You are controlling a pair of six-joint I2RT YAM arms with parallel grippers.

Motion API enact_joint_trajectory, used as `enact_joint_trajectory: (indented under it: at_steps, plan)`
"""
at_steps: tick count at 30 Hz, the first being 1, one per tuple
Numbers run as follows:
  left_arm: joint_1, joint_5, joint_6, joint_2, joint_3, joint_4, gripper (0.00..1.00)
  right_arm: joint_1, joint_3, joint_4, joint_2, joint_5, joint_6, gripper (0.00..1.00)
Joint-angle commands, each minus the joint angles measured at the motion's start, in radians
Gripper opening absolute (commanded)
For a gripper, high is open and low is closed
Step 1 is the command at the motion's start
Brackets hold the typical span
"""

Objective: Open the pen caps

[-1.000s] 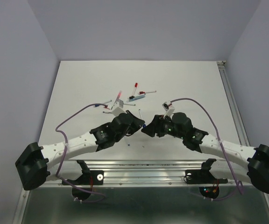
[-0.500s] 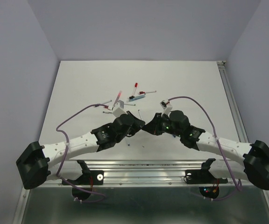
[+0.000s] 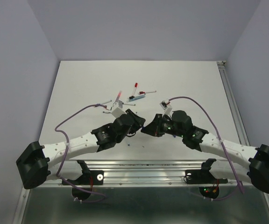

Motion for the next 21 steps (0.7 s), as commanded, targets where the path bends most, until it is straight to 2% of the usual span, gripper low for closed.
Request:
enact_joint_trajectory:
  at_steps: [1,2,5,11,14,18,21]
  plan:
    - [-0.005,-0.051,0.022,-0.003,0.033,0.029,0.43,0.008,0.020,-0.003,-0.045,-0.056,0.017,0.01]
    - [-0.005,-0.054,0.022,-0.003,0.034,0.029,0.41,0.010,0.019,-0.012,-0.047,-0.057,0.015,0.01]
    - [-0.002,-0.077,0.022,-0.006,0.038,0.020,0.00,0.008,0.009,-0.034,-0.054,-0.067,0.014,0.01]
    - [0.030,-0.154,0.047,0.001,0.051,0.011,0.00,0.019,-0.093,-0.066,-0.093,-0.141,0.040,0.01]
    - [0.172,-0.127,0.111,0.028,0.068,0.024,0.00,0.054,-0.184,-0.097,-0.151,-0.126,0.061,0.01]
    - [0.295,-0.065,0.190,0.036,0.068,0.070,0.00,0.114,-0.291,-0.083,-0.267,-0.106,0.132,0.01]
    - [0.323,-0.041,0.249,0.034,0.080,0.077,0.00,0.132,-0.333,-0.100,-0.358,-0.069,0.160,0.01]
